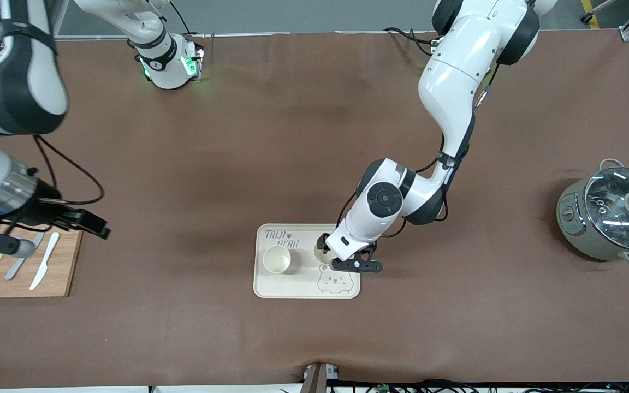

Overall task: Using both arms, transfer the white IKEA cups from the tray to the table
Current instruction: 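Lower the left gripper onto a cup while the right gripper reaches the tray, then grasp the cups with both grippers and lift them off the tray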

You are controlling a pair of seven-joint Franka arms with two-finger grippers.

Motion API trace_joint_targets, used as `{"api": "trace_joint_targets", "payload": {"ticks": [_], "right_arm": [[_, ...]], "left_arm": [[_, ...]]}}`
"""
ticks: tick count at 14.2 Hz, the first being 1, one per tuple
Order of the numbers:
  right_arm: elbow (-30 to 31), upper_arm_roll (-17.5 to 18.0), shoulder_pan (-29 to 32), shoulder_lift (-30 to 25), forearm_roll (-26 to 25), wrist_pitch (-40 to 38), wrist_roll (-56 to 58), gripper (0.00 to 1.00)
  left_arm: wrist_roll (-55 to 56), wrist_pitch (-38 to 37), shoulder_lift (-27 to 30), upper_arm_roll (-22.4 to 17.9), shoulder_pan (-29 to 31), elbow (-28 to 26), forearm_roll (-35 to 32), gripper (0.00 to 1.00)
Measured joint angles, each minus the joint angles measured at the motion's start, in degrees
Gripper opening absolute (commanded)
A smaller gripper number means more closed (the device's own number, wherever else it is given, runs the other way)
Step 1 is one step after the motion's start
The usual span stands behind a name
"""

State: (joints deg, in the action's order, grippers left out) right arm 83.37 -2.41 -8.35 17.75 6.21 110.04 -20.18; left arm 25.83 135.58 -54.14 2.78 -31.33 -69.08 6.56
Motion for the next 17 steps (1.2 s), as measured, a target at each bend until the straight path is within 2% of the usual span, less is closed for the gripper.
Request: {"api": "trace_joint_targets", "payload": {"ticks": [1, 2, 6, 14, 15, 17], "right_arm": [[0.07, 0.06, -1.55, 0.87, 0.0, 1.7, -3.22, 1.0], [0.1, 0.09, -2.91, 1.93, 0.0, 3.26, -5.78, 1.0], [-0.08, 0.12, -6.51, 6.48, 0.0, 9.23, -10.87, 1.0], [-3.22, 0.14, -12.58, 16.53, 0.0, 19.08, -18.61, 1.0], [-3.4, 0.14, -13.01, 17.4, 0.0, 20.21, -18.67, 1.0], [-3.52, 0.13, -13.9, 18.84, 0.0, 22.16, -18.69, 1.0]], "left_arm": [[0.0, 0.21, -0.22, -0.02, 0.0, 0.0, 0.0, 1.0], [0.01, 0.25, -0.34, -0.03, -0.04, 0.0, 0.0, 0.01], [5.27, 0.27, -0.38, -0.02, -1.1, 0.01, -0.01, 0.0], [6.69, -0.27, -0.1, -0.17, -1.3, 0.3, -0.01, 0.0], [7.65, -2.71, 0.54, -0.29, -1.27, 0.8, -0.03, 0.0], [8.57, -12.72, 4.12, -0.68, -1.0, 2.14, -1.26, 0.0]]}}
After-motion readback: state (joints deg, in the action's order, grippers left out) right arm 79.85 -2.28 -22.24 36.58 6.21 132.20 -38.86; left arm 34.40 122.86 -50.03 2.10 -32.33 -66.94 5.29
